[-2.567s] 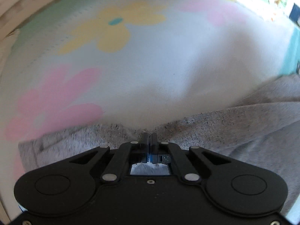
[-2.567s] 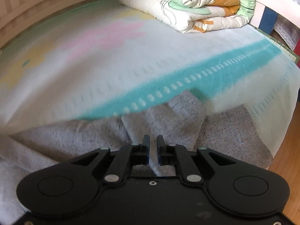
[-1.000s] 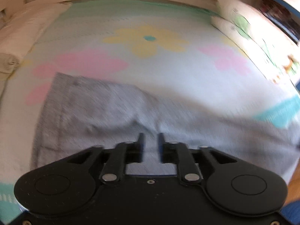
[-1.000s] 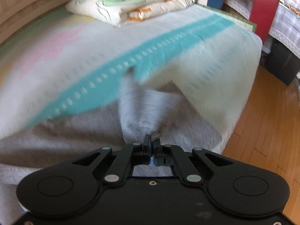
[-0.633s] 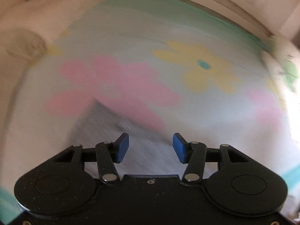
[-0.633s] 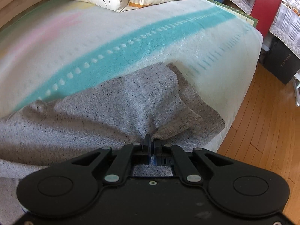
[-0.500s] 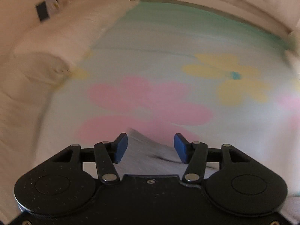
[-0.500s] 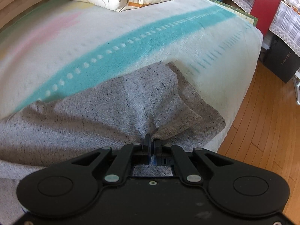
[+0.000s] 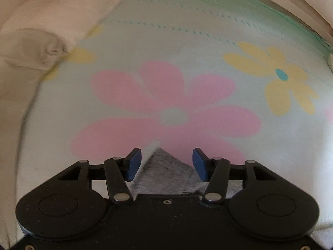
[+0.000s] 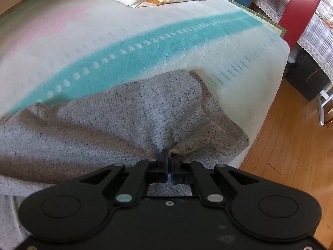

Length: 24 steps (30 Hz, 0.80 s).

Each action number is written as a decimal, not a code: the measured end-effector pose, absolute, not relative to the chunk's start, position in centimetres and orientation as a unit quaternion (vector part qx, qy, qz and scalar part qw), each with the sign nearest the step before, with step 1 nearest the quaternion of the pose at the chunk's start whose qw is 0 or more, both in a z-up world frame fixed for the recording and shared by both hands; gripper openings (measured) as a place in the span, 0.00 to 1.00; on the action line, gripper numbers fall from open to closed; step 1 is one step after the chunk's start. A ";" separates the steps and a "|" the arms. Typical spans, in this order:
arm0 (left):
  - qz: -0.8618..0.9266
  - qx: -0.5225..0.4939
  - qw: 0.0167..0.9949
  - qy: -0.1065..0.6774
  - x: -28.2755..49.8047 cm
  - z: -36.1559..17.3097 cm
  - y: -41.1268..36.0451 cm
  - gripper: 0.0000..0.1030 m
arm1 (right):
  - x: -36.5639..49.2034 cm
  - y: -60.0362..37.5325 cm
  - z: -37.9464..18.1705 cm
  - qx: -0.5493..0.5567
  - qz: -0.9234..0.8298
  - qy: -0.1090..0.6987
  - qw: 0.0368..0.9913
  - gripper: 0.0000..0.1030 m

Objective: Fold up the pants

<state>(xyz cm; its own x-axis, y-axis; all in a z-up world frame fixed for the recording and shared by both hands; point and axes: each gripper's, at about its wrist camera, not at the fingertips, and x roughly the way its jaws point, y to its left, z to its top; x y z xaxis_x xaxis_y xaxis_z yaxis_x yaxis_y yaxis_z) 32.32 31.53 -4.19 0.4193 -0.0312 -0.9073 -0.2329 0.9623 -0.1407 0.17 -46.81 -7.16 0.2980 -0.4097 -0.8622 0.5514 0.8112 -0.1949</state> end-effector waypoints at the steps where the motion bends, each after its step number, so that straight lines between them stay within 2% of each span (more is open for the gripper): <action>1: 0.050 -0.120 0.830 0.543 32.5 -4.6 31.5 0.40 | 0.2 -46.8 -7.2 0.069 -0.301 0.512 0.802 0.03; 2: 0.040 -0.116 0.830 0.544 32.2 -4.8 31.3 0.28 | 0.3 -46.7 -7.1 0.070 -0.303 0.512 0.801 0.03; 3: 0.033 -0.114 0.835 0.538 31.7 -4.7 31.1 0.10 | 0.2 -46.8 -7.1 0.074 -0.304 0.512 0.800 0.03; 10: 0.006 -0.126 0.880 0.459 24.1 0.2 31.6 0.07 | 0.0 -47.8 -6.7 0.106 -0.302 0.510 0.798 0.03; 16: -0.008 -0.174 0.884 0.433 15.5 3.6 34.3 0.07 | -0.5 -48.3 -6.3 0.125 -0.297 0.504 0.801 0.03; 24: 0.027 -0.228 0.855 0.464 6.6 1.0 38.3 0.07 | -0.4 -48.3 -6.4 0.122 -0.293 0.505 0.803 0.03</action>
